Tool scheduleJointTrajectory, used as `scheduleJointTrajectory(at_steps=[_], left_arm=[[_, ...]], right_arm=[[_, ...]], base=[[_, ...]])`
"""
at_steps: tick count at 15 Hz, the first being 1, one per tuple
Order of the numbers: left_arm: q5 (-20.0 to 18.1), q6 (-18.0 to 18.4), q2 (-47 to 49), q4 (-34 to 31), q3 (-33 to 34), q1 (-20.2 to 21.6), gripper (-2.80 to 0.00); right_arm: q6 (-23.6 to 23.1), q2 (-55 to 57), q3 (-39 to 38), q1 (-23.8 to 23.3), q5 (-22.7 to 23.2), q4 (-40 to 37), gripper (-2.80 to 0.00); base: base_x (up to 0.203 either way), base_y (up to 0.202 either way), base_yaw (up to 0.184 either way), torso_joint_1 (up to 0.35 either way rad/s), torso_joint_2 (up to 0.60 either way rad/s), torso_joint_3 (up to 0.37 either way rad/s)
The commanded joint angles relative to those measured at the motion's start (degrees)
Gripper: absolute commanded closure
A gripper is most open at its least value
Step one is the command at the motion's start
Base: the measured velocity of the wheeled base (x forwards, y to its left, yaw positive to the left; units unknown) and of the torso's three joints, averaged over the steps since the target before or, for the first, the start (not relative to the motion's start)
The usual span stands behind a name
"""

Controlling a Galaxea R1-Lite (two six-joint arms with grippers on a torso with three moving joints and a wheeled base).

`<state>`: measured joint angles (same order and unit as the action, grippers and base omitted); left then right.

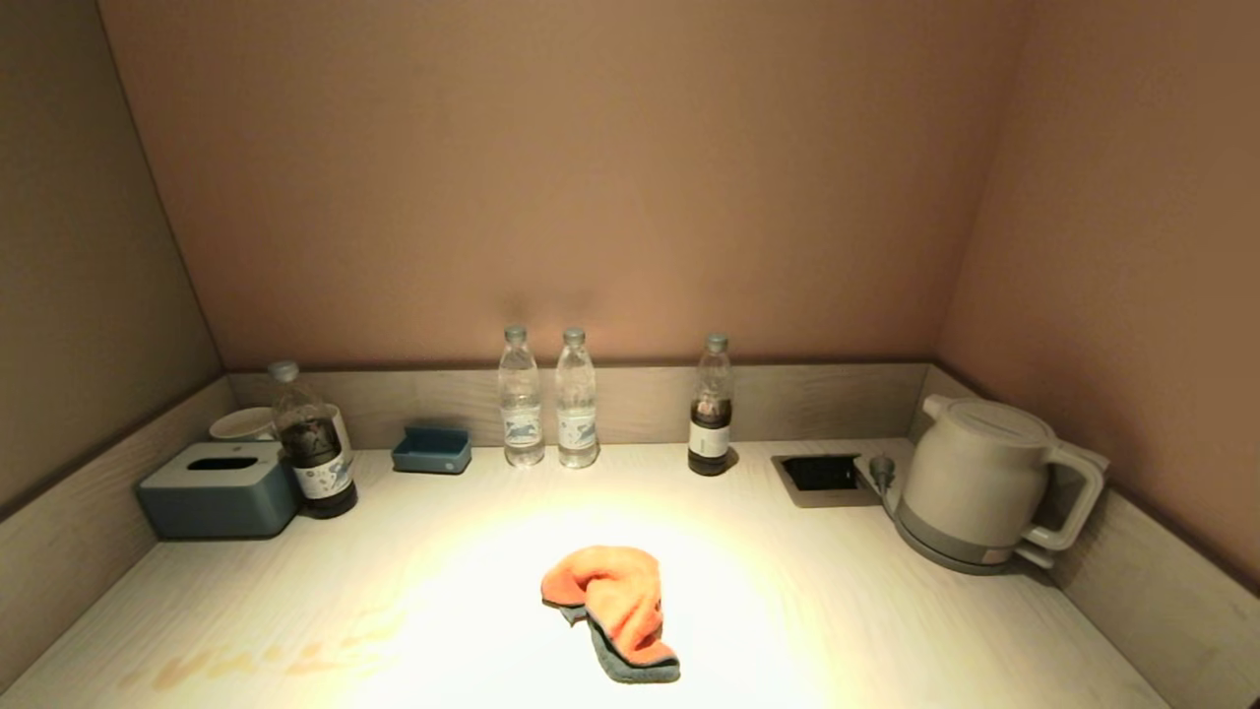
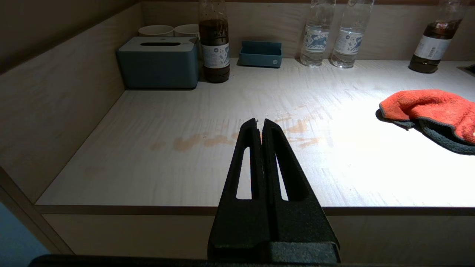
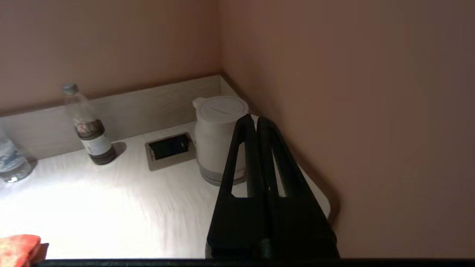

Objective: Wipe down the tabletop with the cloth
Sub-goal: Pick up the tablecloth

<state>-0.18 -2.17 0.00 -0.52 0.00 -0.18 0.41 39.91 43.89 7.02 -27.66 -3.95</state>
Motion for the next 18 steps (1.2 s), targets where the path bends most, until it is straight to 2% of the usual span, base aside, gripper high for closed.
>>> scheduleJointTrajectory(at_steps=[1, 7, 10, 13, 16, 18], left_arm=[[0.0, 0.0, 0.0, 0.0, 0.0, 0.0, 0.0], [0.0, 0.0, 0.0, 0.0, 0.0, 0.0, 0.0], [0.0, 0.0, 0.0, 0.0, 0.0, 0.0, 0.0], [0.0, 0.0, 0.0, 0.0, 0.0, 0.0, 0.0], [0.0, 0.0, 0.0, 0.0, 0.0, 0.0, 0.0], [0.0, 0.0, 0.0, 0.0, 0.0, 0.0, 0.0]], right_arm=[[-0.5, -5.4, -3.8, -0.2, -0.9, -0.2, 0.0], [1.3, -17.1, -16.9, -4.4, -1.2, 2.2, 0.0], [1.5, -21.1, -20.6, -6.9, -1.1, 3.0, 0.0], [1.3, -25.3, -22.8, -7.3, -0.8, 2.9, 0.0], [-0.5, -33.8, -24.5, -7.3, 7.3, 1.6, 0.0], [-3.6, -39.7, -26.3, -7.3, 16.6, -0.5, 0.0]], base=[[0.0, 0.0, 0.0, 0.0, 0.0, 0.0], [0.0, 0.0, 0.0, 0.0, 0.0, 0.0], [0.0, 0.0, 0.0, 0.0, 0.0, 0.0], [0.0, 0.0, 0.0, 0.0, 0.0, 0.0], [0.0, 0.0, 0.0, 0.0, 0.0, 0.0], [0.0, 0.0, 0.0, 0.0, 0.0, 0.0]])
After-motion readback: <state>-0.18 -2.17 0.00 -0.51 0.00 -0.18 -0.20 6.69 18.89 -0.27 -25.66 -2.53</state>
